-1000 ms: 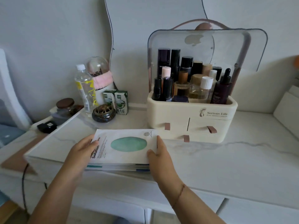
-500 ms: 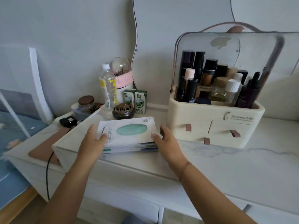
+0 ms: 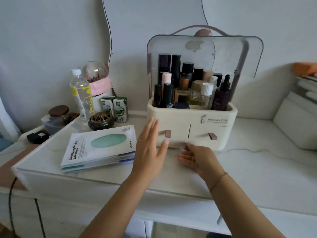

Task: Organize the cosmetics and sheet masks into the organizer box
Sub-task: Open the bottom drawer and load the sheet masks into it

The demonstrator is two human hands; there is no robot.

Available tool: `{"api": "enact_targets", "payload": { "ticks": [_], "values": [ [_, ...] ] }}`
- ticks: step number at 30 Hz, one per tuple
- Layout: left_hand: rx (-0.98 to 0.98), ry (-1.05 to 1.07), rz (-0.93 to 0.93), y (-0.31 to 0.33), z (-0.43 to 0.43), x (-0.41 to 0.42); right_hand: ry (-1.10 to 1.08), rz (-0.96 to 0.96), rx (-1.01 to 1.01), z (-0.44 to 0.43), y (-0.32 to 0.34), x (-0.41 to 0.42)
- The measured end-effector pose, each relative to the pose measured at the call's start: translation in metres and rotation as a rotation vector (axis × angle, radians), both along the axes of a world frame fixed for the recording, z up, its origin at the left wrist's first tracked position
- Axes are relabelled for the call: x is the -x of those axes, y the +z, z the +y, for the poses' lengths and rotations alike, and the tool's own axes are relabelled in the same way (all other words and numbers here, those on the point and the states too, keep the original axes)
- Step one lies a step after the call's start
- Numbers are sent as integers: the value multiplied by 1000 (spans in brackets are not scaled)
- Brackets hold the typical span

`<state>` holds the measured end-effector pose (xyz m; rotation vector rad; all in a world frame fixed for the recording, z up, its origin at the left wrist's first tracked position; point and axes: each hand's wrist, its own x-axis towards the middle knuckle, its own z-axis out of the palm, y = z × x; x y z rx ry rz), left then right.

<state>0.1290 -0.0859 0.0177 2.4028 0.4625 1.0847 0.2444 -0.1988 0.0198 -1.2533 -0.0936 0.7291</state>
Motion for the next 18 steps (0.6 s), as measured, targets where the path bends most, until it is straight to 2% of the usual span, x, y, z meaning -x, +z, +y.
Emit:
{"api": "enact_targets", "payload": {
  "ticks": [4,9,13,15,18],
  "values": [
    [-63,-11,23,3,7,-7,30,-134,51,-9,-1,2],
    [96,-61,44,11,5,1,36,-216,111,-39,-1,34],
    [112,-81,72,11,-5,18,64,-310,208,-68,2,59],
    [54,-96,92,6,-11,29,-12,-596,363,-83,0,62],
    [13,-100,118,-3,-18,43,-294,-1111,568,-105,5,50]
  ]
}}
